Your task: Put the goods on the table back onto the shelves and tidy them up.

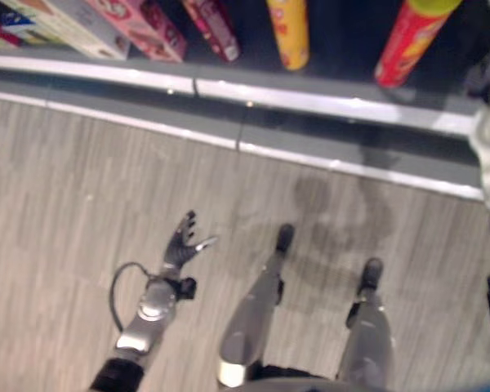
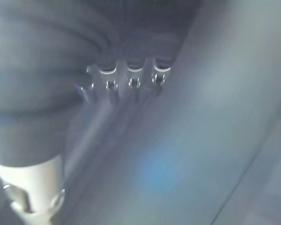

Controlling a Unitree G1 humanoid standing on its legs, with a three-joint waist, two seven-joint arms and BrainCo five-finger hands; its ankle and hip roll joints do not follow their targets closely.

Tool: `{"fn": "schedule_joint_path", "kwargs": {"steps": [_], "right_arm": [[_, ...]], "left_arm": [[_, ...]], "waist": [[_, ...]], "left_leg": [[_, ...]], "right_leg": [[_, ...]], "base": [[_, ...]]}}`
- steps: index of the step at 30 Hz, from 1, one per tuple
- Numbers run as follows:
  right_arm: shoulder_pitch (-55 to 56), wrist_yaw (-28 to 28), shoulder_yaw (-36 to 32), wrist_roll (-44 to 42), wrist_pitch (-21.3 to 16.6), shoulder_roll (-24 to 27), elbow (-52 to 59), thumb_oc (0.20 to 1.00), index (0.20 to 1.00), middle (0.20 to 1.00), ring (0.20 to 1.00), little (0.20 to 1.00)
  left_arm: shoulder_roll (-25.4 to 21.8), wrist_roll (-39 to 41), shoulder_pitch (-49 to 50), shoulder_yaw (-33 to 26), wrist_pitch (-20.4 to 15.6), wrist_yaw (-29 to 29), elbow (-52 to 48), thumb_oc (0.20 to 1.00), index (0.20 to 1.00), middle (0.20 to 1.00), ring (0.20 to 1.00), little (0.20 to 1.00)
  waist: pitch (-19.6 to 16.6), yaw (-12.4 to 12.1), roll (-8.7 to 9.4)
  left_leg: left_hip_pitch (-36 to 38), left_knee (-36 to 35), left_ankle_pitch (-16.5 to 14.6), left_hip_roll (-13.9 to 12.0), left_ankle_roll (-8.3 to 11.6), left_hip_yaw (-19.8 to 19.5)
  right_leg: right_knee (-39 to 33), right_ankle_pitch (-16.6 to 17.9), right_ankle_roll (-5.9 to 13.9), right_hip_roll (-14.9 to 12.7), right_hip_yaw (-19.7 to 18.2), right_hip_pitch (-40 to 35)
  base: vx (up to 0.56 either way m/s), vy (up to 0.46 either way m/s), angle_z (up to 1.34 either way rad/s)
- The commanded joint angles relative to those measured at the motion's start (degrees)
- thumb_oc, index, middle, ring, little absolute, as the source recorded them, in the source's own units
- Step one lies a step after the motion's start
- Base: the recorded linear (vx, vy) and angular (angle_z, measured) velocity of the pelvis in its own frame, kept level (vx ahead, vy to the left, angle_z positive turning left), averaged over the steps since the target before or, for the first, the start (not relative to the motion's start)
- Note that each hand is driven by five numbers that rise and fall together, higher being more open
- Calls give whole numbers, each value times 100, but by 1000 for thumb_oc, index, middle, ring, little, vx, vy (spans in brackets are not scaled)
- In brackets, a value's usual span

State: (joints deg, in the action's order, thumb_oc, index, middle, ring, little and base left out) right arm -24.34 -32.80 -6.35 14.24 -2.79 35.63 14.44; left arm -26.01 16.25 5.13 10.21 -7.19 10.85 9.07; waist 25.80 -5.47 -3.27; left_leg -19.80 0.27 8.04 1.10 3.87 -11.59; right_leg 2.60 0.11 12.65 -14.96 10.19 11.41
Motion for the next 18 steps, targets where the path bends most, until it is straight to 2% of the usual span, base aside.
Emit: {"fn": "schedule_joint_path", "kwargs": {"steps": [1,2,5,7,8,9,13,14,15,16,18], "right_arm": [[462,933,-214,-1283,-668,283,-176,1000,1000,1000,1000,1000],[1425,1671,-461,-2138,-829,-21,-262,1000,1000,1000,1000,1000],[2326,2506,-466,-3199,-807,-530,-765,1000,1000,1000,1000,1000],[2717,2986,-341,-3587,-547,-660,-1426,1000,1000,1000,1000,1000],[2716,2993,-339,-3595,-552,-657,-1434,1000,1000,1000,1000,1000],[2903,3201,-245,-3670,-472,-772,-1801,1000,1000,1000,1000,1000],[3128,3438,202,-3197,-148,-1100,-3402,1000,1000,1000,1000,1000],[3128,3438,202,-3197,-148,-1100,-3402,1000,1000,1000,1000,1000],[3032,3418,432,-3091,-20,-1539,-4755,1000,1000,1000,1000,1000],[3022,3418,434,-3092,-28,-1540,-4767,1000,1000,1000,1000,1000],[2910,3435,524,-3123,9,-1784,-5600,1000,1000,1000,1000,1000]], "left_arm": [[-21,-161,218,-268,-34,-137,-24,1000,1000,1000,1000,1000],[85,-215,298,-579,41,-268,125,1000,1000,1000,1000,1000],[159,-256,370,-857,109,-385,433,1000,1000,1000,1000,1000],[215,-282,359,-1019,140,-491,784,1000,1000,1000,1000,1000],[214,-282,360,-1018,134,-492,791,1000,1000,1000,1000,1000],[259,-311,370,-1065,148,-545,980,1000,1000,1000,1000,1000],[414,-482,246,-1143,203,-687,2071,1000,1000,1000,1000,1000],[414,-482,246,-1143,203,-687,2071,1000,1000,1000,1000,1000],[515,-624,71,-1074,234,-698,3064,1000,1000,1000,1000,1000],[514,-624,65,-1075,229,-698,3072,1000,1000,1000,1000,1000],[586,-669,-67,-1014,246,-711,3747,1000,1000,1000,1000,1000]], "waist": [[-624,221,212],[-818,386,395],[-1089,505,577],[-1228,563,674],[-1223,557,677],[-1298,559,717],[-1506,597,776],[-1506,597,776],[-1638,622,764],[-1624,620,765],[-1672,626,758]], "left_leg": [[192,-31,-702,-469,312,181],[438,-133,-705,-548,332,276],[778,-197,-751,-645,336,440],[987,-160,-820,-697,337,551],[1001,-162,-824,-699,337,560],[1117,-138,-870,-723,334,609],[1498,-73,-1013,-793,315,771],[1498,-73,-1013,-793,315,771],[1669,-50,-1071,-823,304,852],[1684,-52,-1073,-824,304,855],[1807,-37,-1117,-828,302,899]], "right_leg": [[-322,169,-20,139,74,53],[-393,177,-3,185,99,-131],[-466,183,3,237,63,-355],[-446,167,7,258,22,-477],[-447,164,7,258,14,-485],[-432,151,12,258,-1,-558],[-371,77,12,253,-70,-824],[-371,77,12,253,-70,-824],[-332,27,15,229,-86,-951],[-333,26,16,230,-87,-963],[-318,-5,8,228,-94,-1059]], "base": [[190,-15,-15],[131,-4,-21],[108,22,-19],[47,24,-33],[35,13,-43],[46,2,-36],[53,12,-24],[62,30,-11],[36,22,-13],[63,33,-16],[47,19,-12]]}}
